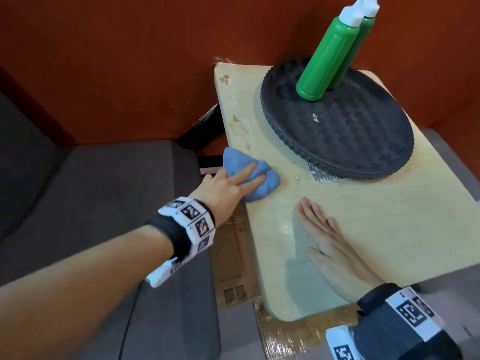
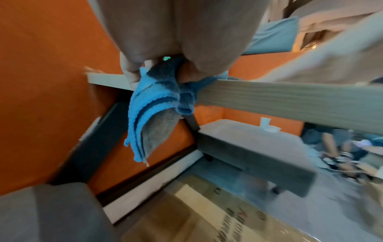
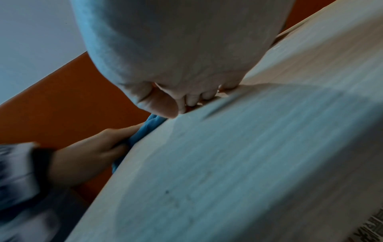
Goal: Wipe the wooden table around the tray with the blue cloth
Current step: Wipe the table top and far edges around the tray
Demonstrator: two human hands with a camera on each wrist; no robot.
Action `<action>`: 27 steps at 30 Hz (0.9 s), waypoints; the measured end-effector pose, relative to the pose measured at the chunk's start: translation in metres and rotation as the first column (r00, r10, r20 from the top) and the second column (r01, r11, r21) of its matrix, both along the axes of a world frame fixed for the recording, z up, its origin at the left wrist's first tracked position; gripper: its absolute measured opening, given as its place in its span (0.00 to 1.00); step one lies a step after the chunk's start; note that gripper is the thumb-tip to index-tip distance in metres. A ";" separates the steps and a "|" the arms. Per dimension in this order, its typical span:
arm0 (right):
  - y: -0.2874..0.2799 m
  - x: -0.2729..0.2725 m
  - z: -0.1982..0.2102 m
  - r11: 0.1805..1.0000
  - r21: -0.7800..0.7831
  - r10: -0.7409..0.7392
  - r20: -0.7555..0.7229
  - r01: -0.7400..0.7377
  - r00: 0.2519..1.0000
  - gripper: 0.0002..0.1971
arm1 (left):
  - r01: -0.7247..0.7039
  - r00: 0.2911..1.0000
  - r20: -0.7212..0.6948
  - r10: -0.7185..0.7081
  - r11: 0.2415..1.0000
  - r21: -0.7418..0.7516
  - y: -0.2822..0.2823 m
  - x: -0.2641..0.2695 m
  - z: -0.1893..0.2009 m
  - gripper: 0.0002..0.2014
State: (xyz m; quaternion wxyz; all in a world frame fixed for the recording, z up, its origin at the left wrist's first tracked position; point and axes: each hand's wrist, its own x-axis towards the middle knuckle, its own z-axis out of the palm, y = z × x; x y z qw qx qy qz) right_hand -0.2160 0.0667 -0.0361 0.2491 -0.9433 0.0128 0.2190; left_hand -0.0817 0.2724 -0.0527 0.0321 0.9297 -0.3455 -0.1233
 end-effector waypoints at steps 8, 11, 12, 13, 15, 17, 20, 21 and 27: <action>0.004 0.000 0.000 1.000 -0.018 -0.022 0.026 0.022 0.999 0.41 | 0.070 0.994 -0.076 -0.073 0.997 -0.044 0.006 -0.032 -0.008 0.41; 0.008 0.002 0.001 0.996 -0.084 -0.032 0.034 0.034 0.999 0.36 | 0.120 0.978 -0.166 -0.127 0.992 -0.049 0.014 -0.059 -0.007 0.44; 0.009 0.003 0.002 0.995 -0.090 -0.045 0.031 0.048 0.999 0.33 | 0.102 0.982 -0.157 -0.109 0.993 -0.050 0.012 -0.047 -0.003 0.44; 0.010 0.004 0.003 0.994 -0.093 -0.057 0.027 0.059 0.998 0.32 | 0.072 0.986 -0.144 -0.080 0.996 -0.055 0.009 -0.031 -0.003 0.43; 0.012 0.005 0.005 0.992 -0.097 -0.073 0.028 0.075 0.997 0.32 | -0.009 0.993 -0.121 -0.001 0.996 -0.084 0.002 0.009 -0.002 0.43; 0.014 0.005 0.005 0.991 -0.100 -0.084 0.046 0.088 0.995 0.32 | -0.075 0.992 -0.110 0.065 0.993 -0.094 -0.003 0.037 0.001 0.43; 0.015 0.004 0.004 0.992 -0.082 -0.094 0.062 0.099 0.994 0.32 | -0.084 0.992 -0.106 0.074 0.993 -0.087 -0.002 0.023 0.000 0.43; 0.015 0.004 0.004 0.992 -0.071 -0.097 0.070 0.101 0.993 0.32 | -0.053 0.993 -0.107 0.044 0.995 -0.085 0.001 0.008 -0.005 0.44; 0.013 0.003 0.001 0.993 -0.062 -0.095 0.083 0.101 0.992 0.32 | -0.010 0.995 -0.102 -0.002 0.994 -0.111 0.009 -0.004 -0.013 0.46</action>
